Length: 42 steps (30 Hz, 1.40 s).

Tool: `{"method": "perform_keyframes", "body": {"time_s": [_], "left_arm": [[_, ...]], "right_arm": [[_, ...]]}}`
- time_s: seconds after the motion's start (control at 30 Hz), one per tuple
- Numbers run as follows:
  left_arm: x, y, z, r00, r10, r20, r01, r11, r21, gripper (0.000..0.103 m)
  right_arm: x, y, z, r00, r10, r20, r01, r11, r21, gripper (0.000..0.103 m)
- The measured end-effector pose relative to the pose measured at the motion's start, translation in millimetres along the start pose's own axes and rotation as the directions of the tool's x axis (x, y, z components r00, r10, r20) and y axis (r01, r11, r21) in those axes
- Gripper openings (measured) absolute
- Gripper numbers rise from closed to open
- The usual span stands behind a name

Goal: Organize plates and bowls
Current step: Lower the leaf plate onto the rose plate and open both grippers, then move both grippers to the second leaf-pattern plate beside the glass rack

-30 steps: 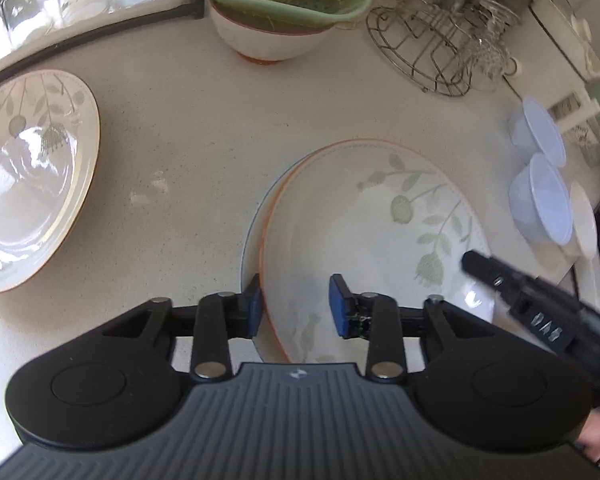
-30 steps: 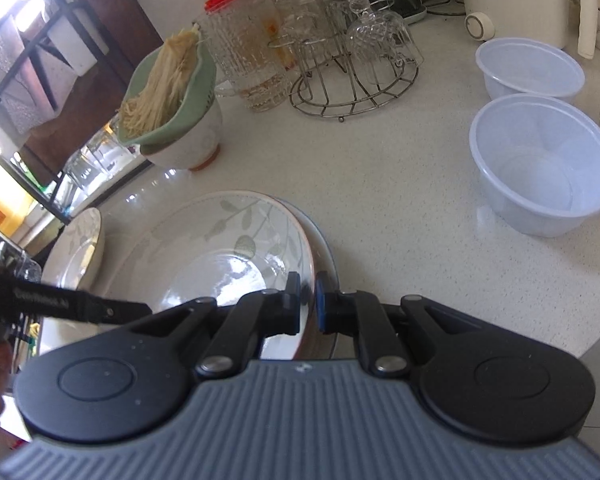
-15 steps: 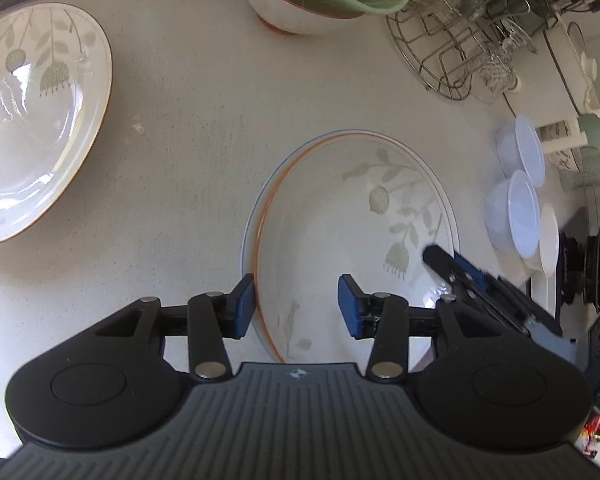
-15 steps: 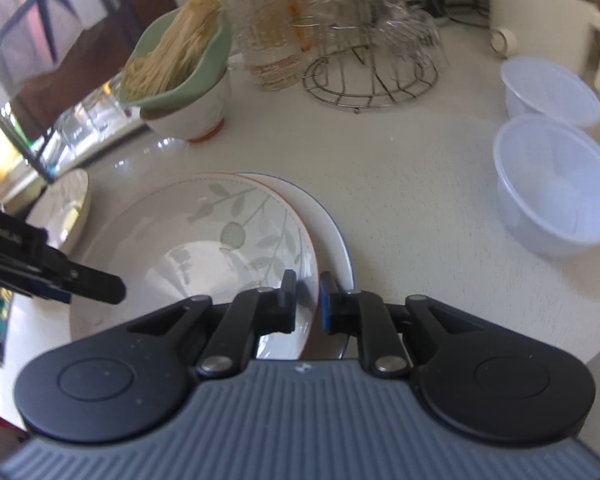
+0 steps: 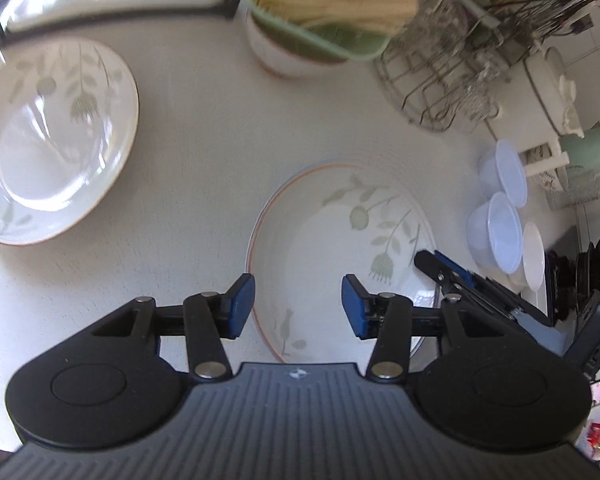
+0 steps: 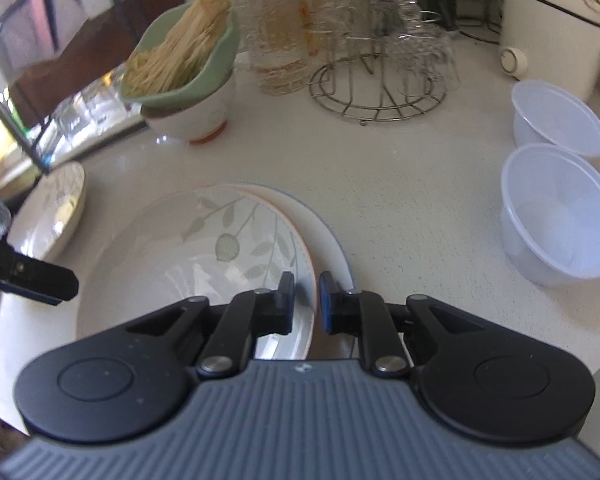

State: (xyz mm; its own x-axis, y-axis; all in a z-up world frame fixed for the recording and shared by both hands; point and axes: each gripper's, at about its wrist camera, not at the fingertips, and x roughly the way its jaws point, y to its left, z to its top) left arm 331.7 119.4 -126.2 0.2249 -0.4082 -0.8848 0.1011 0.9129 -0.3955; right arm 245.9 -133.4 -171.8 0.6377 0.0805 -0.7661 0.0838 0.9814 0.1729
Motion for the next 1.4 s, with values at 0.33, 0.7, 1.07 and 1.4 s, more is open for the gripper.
{"method": "perform_keyframes", "body": {"time_s": [0.33, 0.7, 1.07, 1.4], "left_arm": [[-61, -39, -15, 0.969, 0.043, 0.244, -0.067, 0.993, 0.094, 0.053], [-104, -86, -64, 0.907, 0.062, 0.417, -0.118, 0.987, 0.11, 0.054], [-106, -117, -122, 0.873, 0.076, 0.482, -0.132, 0.988, 0.082, 0.055], [-119, -143, -188, 0.842, 0.127, 0.525, -0.172, 0.984, 0.037, 0.055]], "right_arm": [[-50, -14, 12, 0.996, 0.024, 0.088, -0.026, 0.999, 0.018, 0.017], [-132, -15, 23, 0.965, 0.132, 0.228, -0.122, 0.991, -0.058, 0.017], [-182, -35, -6, 0.947, 0.197, 0.254, -0.172, 0.978, -0.116, 0.017], [-210, -55, -34, 0.935, 0.255, 0.247, -0.226, 0.964, -0.14, 0.017]]}}
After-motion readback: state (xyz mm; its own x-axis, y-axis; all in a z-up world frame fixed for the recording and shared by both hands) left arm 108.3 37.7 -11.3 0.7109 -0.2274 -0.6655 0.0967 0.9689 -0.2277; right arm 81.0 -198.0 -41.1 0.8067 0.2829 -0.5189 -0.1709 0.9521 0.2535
